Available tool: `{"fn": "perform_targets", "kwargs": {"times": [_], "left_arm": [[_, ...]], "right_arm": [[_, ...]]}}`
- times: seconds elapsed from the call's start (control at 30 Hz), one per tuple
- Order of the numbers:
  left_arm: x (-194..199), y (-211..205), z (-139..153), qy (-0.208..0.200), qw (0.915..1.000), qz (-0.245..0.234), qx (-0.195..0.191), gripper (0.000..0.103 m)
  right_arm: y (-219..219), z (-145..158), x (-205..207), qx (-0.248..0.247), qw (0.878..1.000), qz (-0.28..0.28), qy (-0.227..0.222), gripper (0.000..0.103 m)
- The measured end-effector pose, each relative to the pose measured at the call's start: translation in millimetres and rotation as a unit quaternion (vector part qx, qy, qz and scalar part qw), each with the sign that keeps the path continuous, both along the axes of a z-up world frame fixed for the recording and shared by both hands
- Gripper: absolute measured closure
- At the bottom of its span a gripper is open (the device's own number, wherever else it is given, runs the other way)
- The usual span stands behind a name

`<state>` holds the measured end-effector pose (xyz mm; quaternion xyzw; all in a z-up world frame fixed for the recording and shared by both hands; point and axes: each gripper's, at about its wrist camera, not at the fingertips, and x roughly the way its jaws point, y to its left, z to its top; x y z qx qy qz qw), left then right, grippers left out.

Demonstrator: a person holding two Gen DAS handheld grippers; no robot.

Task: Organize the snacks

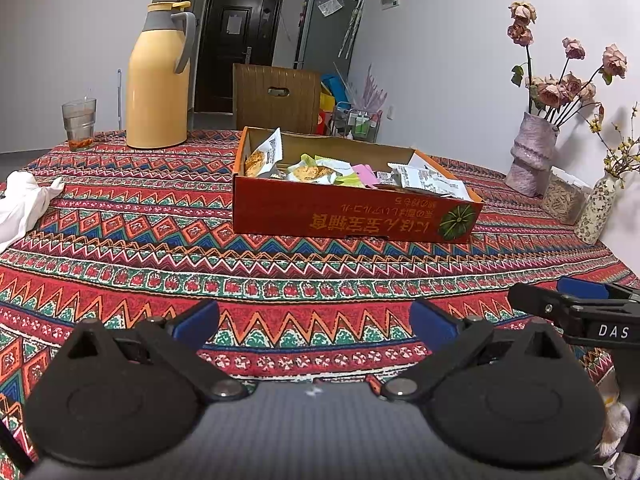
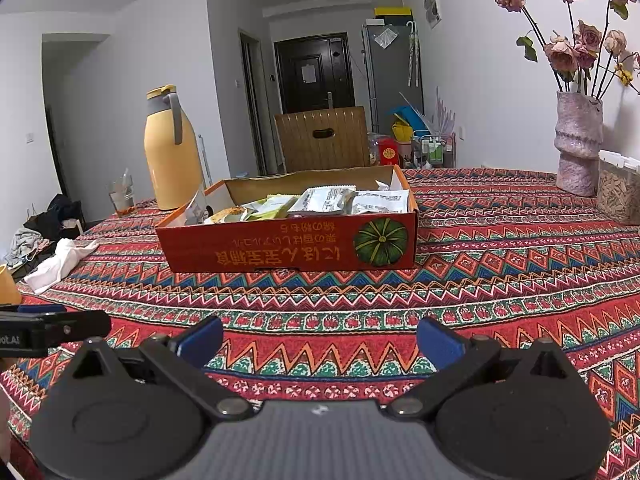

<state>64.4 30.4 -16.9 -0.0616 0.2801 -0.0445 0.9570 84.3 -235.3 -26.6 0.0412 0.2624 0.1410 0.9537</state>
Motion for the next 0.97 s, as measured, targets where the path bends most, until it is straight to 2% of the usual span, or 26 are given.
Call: {"fn": "perform_targets", "kwargs": {"times": [0.97], "left_arm": [[-2.7,3.1,0.2,-0.006,0.9999,-0.006,-0.012,0.000]], "right_arm": [[-0.3,-2.1,-0.7,-0.001,1.000,-0.001,0.002,0.000]]}}
